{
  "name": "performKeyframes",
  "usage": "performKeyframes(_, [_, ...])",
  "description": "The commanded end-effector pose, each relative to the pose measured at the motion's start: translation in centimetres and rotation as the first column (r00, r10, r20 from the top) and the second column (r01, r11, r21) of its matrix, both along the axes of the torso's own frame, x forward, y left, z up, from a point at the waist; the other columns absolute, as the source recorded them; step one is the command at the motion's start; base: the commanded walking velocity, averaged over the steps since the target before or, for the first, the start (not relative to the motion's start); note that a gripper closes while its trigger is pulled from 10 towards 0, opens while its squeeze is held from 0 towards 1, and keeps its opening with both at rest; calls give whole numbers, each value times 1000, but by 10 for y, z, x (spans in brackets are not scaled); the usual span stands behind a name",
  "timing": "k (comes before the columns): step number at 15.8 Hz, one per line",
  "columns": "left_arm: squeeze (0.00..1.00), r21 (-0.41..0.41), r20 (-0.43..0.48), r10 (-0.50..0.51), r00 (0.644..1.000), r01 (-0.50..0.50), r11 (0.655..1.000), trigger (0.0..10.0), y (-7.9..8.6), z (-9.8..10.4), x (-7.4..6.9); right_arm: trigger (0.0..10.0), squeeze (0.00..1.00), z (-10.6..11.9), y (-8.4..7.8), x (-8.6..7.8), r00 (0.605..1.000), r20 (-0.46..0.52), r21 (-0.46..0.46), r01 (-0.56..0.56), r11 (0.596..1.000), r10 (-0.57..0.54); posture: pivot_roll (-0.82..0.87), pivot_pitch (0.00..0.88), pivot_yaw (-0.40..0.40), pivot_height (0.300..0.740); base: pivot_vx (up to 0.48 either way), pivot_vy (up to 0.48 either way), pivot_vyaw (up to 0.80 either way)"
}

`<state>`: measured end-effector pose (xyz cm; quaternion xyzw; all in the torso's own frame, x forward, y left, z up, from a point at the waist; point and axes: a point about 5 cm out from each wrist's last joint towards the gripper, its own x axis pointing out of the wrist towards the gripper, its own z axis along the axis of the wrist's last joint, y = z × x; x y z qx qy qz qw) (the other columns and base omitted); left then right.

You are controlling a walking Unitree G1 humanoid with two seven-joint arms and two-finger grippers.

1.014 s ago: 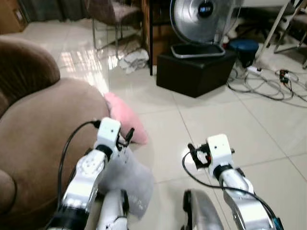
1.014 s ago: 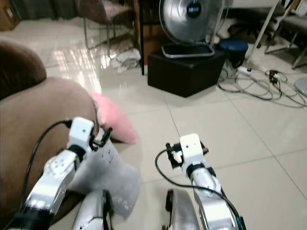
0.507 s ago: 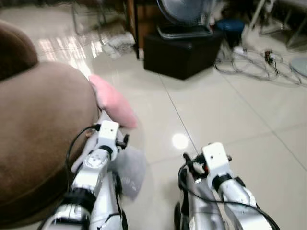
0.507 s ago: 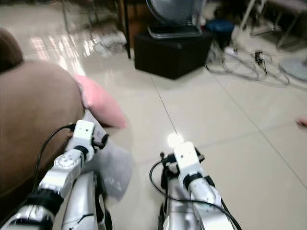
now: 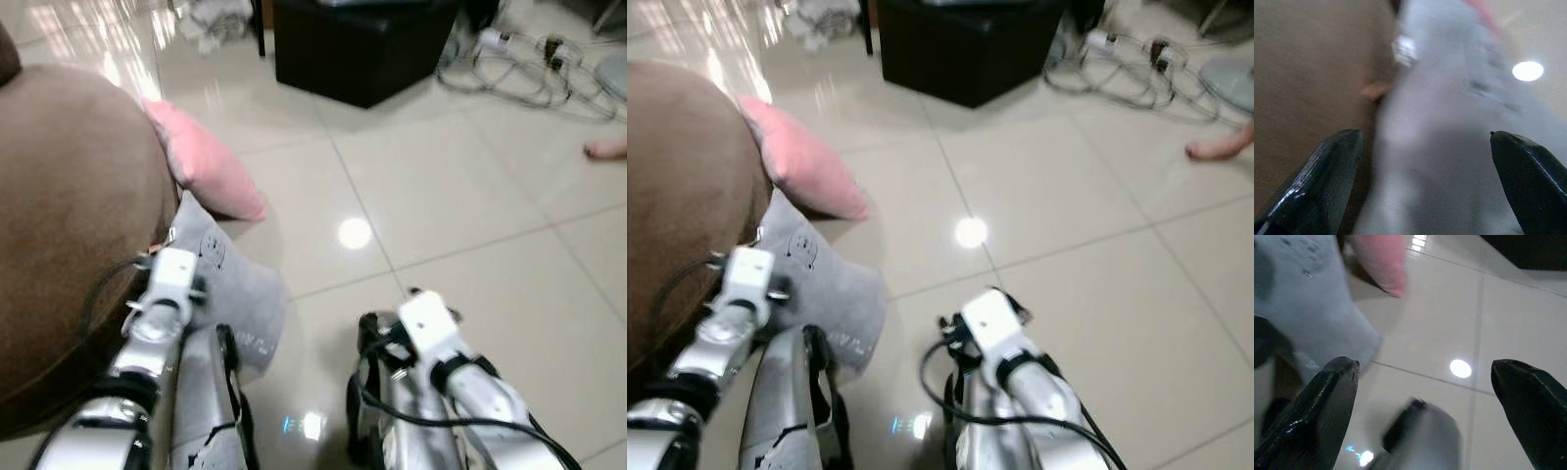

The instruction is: Move the pillow to the sofa from floor

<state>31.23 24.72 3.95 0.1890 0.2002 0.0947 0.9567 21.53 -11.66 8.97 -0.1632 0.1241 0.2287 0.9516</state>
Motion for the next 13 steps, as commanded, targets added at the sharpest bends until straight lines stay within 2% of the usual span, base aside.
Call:
performKeyframes(1, [1000, 50, 31, 35, 999, -36, 998, 10000, 10, 4, 0, 10000, 0, 4, 4, -1, 999, 16, 4, -37, 999, 37, -133, 333, -28, 525, 0, 0, 0])
performKeyframes(2, [851, 74, 38, 48, 998, -50, 996, 10000, 15, 7, 0, 10000, 0, 8, 6, 1, 999, 22, 7, -47, 999, 47, -137, 357, -22, 525, 0, 0, 0])
performKeyframes(3, [27, 84, 31, 67, 997, -69, 994, 10000, 20, 6, -1, 10000, 0, 8, 6, 3, 998, 25, 5, -54, 999, 54, -140, 369, -18, 525, 0, 0, 0])
performKeyframes(4, [27, 78, 26, 72, 997, -74, 994, 10000, 21, 6, -1, 10000, 0, 8, 6, 3, 998, 25, 4, -57, 998, 57, -140, 369, -18, 525, 0, 0, 0])
performKeyframes(5, [0, 24, -30, 63, 998, -62, 998, 10000, 19, -2, -4, 10000, 0, 7, 5, 3, 997, 20, -2, -70, 998, 70, -143, 365, -19, 525, 0, 0, 0])
performKeyframes(7, [0, -25, -67, 51, 996, -52, 998, 10000, 17, -7, -6, 10000, 0, 7, 5, 0, 997, 18, -1, -79, 997, 79, -150, 362, -16, 525, 0, 0, 0])
performKeyframes(13, [0, -57, -129, 12, 992, -20, 998, 10000, 12, -12, -6, 10000, 0, 2, 11, -8, 995, 0, 11, -99, 995, 100, -146, 370, 2, 525, 0, 0, 0])
